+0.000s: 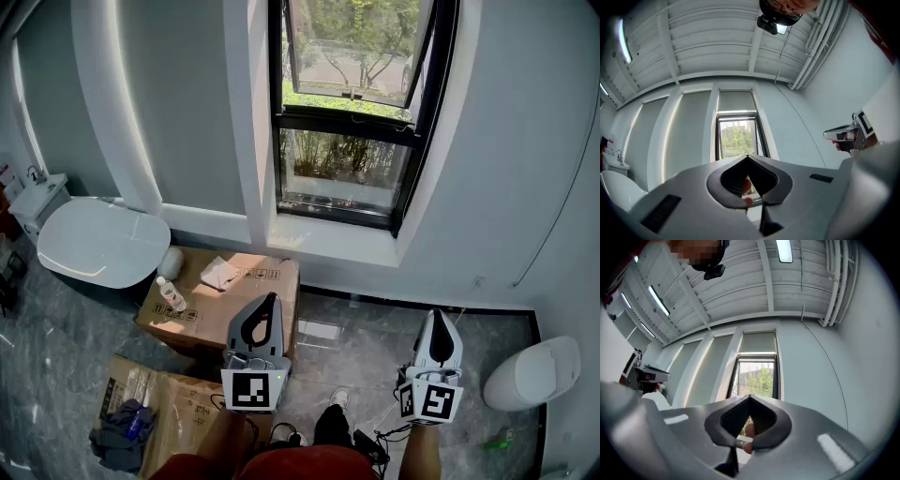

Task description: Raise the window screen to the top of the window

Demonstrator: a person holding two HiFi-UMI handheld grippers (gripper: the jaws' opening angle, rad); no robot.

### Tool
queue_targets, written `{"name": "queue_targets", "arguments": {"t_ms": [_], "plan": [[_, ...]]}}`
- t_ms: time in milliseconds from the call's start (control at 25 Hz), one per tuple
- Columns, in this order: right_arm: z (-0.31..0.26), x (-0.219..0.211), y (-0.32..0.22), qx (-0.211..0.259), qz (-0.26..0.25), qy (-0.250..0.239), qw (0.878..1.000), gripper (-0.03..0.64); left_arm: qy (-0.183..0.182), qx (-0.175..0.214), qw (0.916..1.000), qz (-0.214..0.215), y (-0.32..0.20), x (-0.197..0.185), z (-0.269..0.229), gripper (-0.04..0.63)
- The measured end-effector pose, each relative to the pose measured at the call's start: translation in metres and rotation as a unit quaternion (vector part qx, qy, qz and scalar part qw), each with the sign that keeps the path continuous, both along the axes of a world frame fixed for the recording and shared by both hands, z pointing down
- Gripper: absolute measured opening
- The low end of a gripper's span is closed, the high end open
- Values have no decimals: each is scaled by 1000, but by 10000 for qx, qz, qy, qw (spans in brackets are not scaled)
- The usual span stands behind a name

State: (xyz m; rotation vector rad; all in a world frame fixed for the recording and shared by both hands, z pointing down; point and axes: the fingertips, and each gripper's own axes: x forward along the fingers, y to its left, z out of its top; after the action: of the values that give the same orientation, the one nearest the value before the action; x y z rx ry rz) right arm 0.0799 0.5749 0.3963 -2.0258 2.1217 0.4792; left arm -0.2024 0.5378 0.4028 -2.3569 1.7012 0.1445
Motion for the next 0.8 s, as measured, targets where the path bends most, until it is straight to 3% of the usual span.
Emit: {"name": "queue_targets", "arguments": {"t_ms": [240, 800], "plan": [[-1, 1, 2, -18, -9, 130, 9999, 11, 10, 122, 9999, -49, 0, 1, -4, 5], [0, 12, -20, 6, -53, 83, 10000, 9, -41, 17, 10000, -86, -20, 13, 2, 5]]}}
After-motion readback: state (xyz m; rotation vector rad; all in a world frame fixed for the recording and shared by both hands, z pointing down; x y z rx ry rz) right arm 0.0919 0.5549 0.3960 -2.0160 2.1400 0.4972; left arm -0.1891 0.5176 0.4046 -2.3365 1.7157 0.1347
